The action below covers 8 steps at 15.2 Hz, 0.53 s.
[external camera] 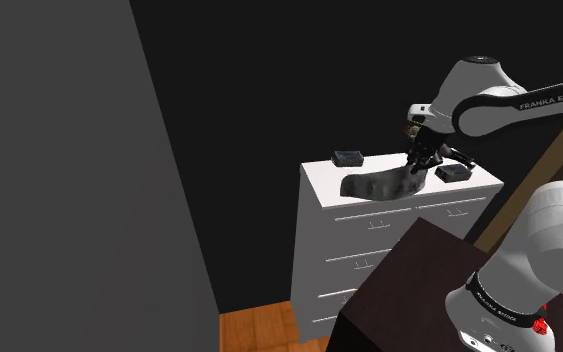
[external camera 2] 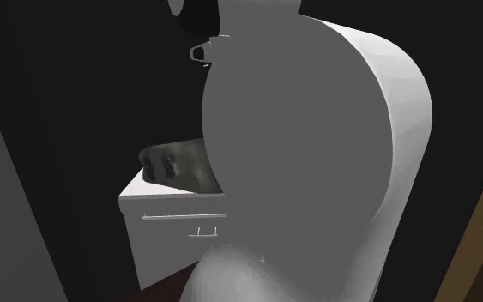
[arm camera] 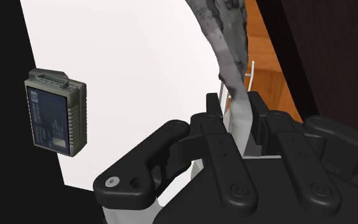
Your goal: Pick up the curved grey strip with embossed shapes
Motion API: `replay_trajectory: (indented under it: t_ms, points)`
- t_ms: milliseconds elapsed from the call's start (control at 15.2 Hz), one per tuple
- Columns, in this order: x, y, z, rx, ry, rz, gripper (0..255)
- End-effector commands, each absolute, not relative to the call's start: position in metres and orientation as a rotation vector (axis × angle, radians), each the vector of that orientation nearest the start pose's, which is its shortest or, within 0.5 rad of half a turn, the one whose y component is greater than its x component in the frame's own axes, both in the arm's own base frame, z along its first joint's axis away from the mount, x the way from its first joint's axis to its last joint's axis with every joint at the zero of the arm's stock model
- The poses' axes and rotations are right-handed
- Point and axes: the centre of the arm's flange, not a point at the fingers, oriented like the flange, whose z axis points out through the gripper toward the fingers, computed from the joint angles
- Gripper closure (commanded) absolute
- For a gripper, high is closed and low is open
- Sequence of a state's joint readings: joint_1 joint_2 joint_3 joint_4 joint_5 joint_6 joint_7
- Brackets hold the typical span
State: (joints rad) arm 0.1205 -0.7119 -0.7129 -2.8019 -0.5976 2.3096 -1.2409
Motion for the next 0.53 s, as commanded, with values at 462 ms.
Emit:
replay_trajectory:
  t_ms: [462]
  points:
    - [0.301,-0.182,0.417,-2.763,-1.76,-0.148,255]
